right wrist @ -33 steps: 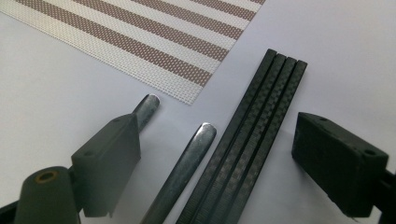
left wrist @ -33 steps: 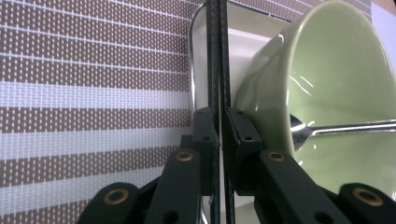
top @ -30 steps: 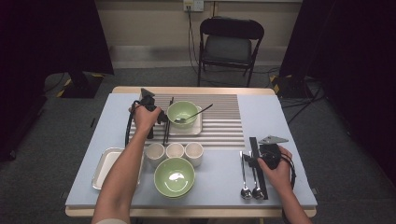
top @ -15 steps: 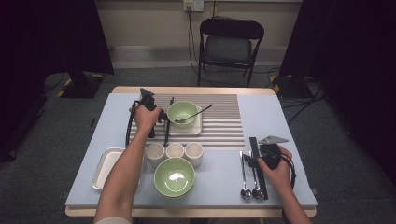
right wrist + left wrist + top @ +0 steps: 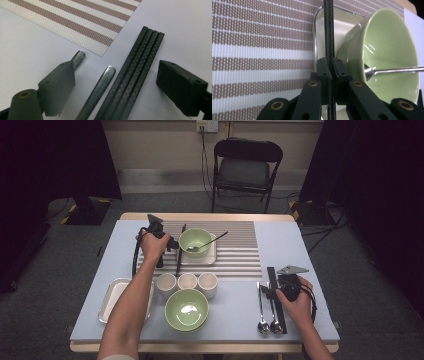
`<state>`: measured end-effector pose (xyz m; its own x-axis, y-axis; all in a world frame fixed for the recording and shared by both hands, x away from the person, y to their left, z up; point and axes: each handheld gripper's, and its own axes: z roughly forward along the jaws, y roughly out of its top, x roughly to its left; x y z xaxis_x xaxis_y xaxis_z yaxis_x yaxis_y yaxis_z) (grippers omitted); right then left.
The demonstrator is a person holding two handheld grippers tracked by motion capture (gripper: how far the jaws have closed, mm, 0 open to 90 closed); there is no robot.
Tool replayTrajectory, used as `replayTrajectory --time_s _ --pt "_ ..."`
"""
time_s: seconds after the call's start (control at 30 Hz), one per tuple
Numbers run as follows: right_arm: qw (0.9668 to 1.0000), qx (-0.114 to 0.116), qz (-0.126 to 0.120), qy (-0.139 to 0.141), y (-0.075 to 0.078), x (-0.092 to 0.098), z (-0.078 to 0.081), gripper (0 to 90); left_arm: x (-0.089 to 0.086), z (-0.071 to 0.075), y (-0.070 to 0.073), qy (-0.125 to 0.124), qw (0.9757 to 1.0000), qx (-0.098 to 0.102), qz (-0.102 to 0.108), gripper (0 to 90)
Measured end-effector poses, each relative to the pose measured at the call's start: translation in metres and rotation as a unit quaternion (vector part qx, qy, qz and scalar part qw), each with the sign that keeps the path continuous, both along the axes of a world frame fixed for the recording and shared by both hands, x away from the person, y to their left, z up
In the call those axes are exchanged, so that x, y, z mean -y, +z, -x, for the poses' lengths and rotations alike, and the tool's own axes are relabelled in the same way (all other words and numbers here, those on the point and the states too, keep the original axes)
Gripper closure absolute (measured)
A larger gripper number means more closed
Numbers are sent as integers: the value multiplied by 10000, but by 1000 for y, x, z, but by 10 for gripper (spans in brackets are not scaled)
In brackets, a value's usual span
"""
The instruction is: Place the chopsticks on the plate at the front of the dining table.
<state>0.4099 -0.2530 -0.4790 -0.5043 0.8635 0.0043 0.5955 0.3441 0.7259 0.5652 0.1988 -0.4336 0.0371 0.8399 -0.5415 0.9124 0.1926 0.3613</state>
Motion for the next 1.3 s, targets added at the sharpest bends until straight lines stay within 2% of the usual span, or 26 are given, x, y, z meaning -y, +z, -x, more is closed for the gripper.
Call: replayTrajectory --time_s 0.07,0.1,0.13,0.17,0.27,0.3,0.33,0.37,0.43,0.47,0.5,0.6,0.67,0.73,0.8,0.97,1.07,1.1,1.2,1.23,1.27,1.3 --pt "10000 2 2 -2 0 0 0 142 0 3 -1 -43 10000 -18 9 852" --pt "10000 3 1 -3 0 0 0 142 -2 4 -1 -155 9999 -20 -52 852" --pt "10000 3 4 -2 0 0 0 142 0 5 -3 -36 9999 -65 -114 851" --pt "10000 3 4 -2 0 0 0 142 -2 6 -5 -88 9999 -77 -94 847" --pt "10000 4 4 -4 0 0 0 142 -2 7 -7 12 9999 -98 -34 842" --pt "10000 4 4 -3 0 0 0 142 -3 8 -6 -138 9998 -112 -79 843" --pt "10000 6 5 0 0 0 0 142 -2 8 -6 -55 10000 -74 -11 843" --pt "10000 5 4 2 0 0 0 142 -2 9 -6 -83 9999 -83 12 843" --pt "10000 4 5 -3 0 0 0 142 0 11 -5 -138 9999 -69 -17 844" --pt "10000 4 5 -3 0 0 0 142 0 11 -5 -240 9996 -112 -66 840" --pt "10000 3 5 -3 0 0 0 142 3 11 -6 -154 9998 -131 -26 840" --pt "10000 10 9 -1 0 0 0 142 5 11 -6 -144 9998 -129 -15 836" --pt "10000 10 9 -2 0 0 0 142 4 11 -7 -220 9996 -144 -78 834" --pt "10000 12 9 0 0 0 0 142 4 11 -8 -184 9997 -134 -63 840" --pt "10000 7 8 -1 0 0 0 142 3 10 -9 -288 9994 -163 -35 844" --pt "10000 5 6 -3 0 0 0 142 6 8 -10 -1 9999 -139 32 855" --pt "10000 4 5 -3 0 0 0 142 4 7 -9 -169 9997 -149 12 859" --pt "10000 4 4 -4 0 0 0 142 5 6 -9 -47 9999 -94 -37 859" --pt "10000 -1 -1 -5 0 0 0 142 5 5 -9 -41 9999 -100 28 860" --pt "10000 -1 -1 -4 0 0 0 142 5 4 -9 -40 10000 -57 -14 860" --pt "10000 -1 -2 -5 0 0 0 142 6 3 -9 -14 10000 -46 30 860" --pt "10000 3 2 -2 0 0 0 142 5 3 -9 -85 10000 -38 -28 860"
